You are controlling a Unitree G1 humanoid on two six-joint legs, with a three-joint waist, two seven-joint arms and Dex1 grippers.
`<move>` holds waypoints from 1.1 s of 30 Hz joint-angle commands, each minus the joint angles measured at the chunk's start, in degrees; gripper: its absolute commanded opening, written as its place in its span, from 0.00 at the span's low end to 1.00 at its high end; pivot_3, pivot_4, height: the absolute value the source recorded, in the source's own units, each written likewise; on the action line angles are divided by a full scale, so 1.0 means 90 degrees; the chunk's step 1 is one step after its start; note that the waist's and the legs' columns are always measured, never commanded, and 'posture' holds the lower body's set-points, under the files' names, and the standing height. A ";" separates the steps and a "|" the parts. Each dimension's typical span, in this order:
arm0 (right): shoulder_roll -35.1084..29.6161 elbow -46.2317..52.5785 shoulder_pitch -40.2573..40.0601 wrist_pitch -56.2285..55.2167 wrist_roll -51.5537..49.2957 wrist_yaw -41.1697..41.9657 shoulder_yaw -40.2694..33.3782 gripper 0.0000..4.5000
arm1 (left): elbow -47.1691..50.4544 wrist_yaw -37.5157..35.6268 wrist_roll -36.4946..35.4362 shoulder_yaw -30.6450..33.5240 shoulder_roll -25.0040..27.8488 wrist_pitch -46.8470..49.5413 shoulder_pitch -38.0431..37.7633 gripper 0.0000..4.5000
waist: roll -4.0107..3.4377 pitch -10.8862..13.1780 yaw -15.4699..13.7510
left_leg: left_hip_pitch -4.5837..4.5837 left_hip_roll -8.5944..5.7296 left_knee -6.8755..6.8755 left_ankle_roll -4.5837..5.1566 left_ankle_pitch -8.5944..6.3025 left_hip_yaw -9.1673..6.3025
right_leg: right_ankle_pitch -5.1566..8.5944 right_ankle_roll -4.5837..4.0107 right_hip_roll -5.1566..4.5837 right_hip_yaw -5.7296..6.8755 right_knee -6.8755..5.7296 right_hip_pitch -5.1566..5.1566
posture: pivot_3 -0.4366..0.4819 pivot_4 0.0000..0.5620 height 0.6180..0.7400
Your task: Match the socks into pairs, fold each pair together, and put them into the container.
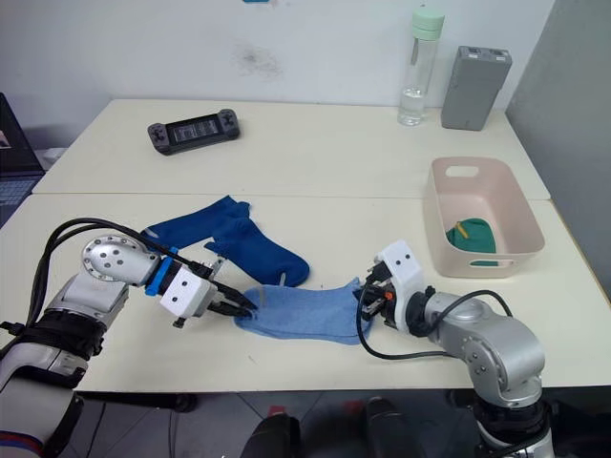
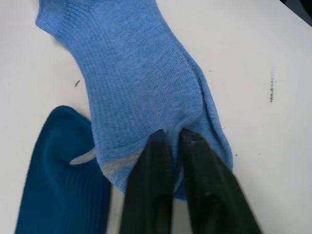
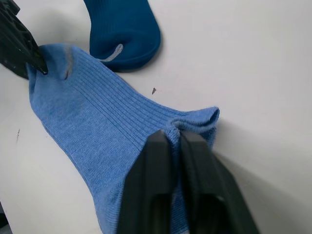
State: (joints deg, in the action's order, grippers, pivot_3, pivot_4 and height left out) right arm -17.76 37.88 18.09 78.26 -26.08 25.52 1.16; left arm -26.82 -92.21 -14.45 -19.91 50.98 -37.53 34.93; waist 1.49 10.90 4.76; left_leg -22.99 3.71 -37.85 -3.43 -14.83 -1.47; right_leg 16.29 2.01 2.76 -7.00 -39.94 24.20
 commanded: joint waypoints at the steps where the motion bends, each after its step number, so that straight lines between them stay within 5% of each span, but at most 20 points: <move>1: -0.0338 0.0129 0.0018 -0.0163 -0.0303 0.0291 -0.0212 0.38 | 0.0466 -0.0032 -0.0277 0.0209 0.0334 0.0309 -0.0219 0.41 | 0.0000 0.0000 0.0003 | -0.0001 0.0000 0.0000 0.0000 0.0000 0.0000 | 0.0000 0.0000 0.0000 0.0000 0.0001 0.0000 | 0.48 0.27 1.00; 4: -0.0980 0.0056 0.0140 -0.0335 -0.0543 0.0776 -0.0263 0.64 | 0.0595 0.0054 -0.0200 0.0525 0.0675 0.1152 -0.0405 0.64 | 0.0000 0.0000 0.0005 | 0.0002 0.0001 -0.0001 0.0000 0.0000 0.0000 | 0.0001 0.0001 0.0000 0.0000 0.0000 0.0000 | 0.48 0.27 1.00; 8: -0.2250 -0.0483 0.0476 -0.1602 -0.0474 0.2021 0.0119 0.92 | 0.1149 0.0712 -0.0908 0.1171 0.1051 0.4118 -0.0701 0.81 | -0.0001 0.0005 0.0028 | 0.0003 0.0002 -0.0002 0.0001 -0.0001 0.0004 | 0.0002 0.0004 0.0000 -0.0002 0.0001 0.0000 | 0.48 0.27 1.00; 12: -0.2759 -0.1103 0.0876 -0.2442 -0.0387 0.2794 0.0414 0.92 | 0.2409 0.1787 -0.2090 0.2067 0.0942 0.6618 -0.1359 0.81 | -0.0001 0.0005 0.0026 | 0.0006 0.0004 0.0002 0.0002 -0.0001 -0.0001 | 0.0004 0.0004 0.0001 0.0005 -0.0001 -0.0001 | 0.48 0.27 1.00; 16: -0.2856 -0.1685 0.1204 -0.3031 -0.0180 0.3159 0.0784 0.92 | 0.3386 0.2968 -0.2613 0.2693 0.0548 0.7939 -0.1964 0.81 | 0.0001 0.0005 0.0024 | 0.0003 0.0003 0.0000 0.0005 -0.0003 0.0000 | 0.0010 0.0009 -0.0001 0.0003 0.0002 -0.0001 | 0.48 0.27 1.00; 21: -0.2616 -0.2394 0.1551 -0.3492 0.0115 0.3319 0.1238 0.92 | 0.4075 0.4039 -0.2128 0.2694 0.0021 0.8075 -0.2555 0.81 | 0.0002 0.0005 0.0013 | 0.0008 0.0001 -0.0001 0.0005 -0.0003 -0.0001 | 0.0009 0.0009 -0.0001 0.0002 -0.0002 -0.0003 | 0.48 0.27 1.00; 28: -0.2614 -0.3029 0.1559 -0.4090 0.0587 0.3695 0.1732 0.92 | 0.4178 0.4171 -0.1520 0.2367 -0.0182 0.7805 -0.2744 0.81 | 0.0002 0.0005 -0.0012 | 0.0006 -0.0001 -0.0003 0.0004 -0.0003 0.0001 | 0.0009 0.0008 -0.0004 0.0001 0.0000 -0.0003 | 0.48 0.27 1.00; 33: -0.2523 -0.3133 0.1563 -0.4043 0.0659 0.3756 0.1776 0.62 | 0.4041 0.4001 -0.1411 0.2376 -0.0244 0.7715 -0.2733 0.53 | 0.0002 0.0005 -0.0011 | 0.0008 -0.0001 -0.0003 0.0004 -0.0003 0.0001 | 0.0009 0.0008 -0.0004 0.0001 -0.0001 -0.0003 | 0.48 0.27 1.00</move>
State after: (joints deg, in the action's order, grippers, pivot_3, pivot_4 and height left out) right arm -40.59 8.67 31.38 42.37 -20.19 58.68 17.20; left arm 9.00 -55.48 -27.22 1.43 49.04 32.95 10.30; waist 1.51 10.95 4.66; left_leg -22.92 3.70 -37.87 -3.39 -14.85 -1.46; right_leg 16.36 2.08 2.73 -6.99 -39.95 24.17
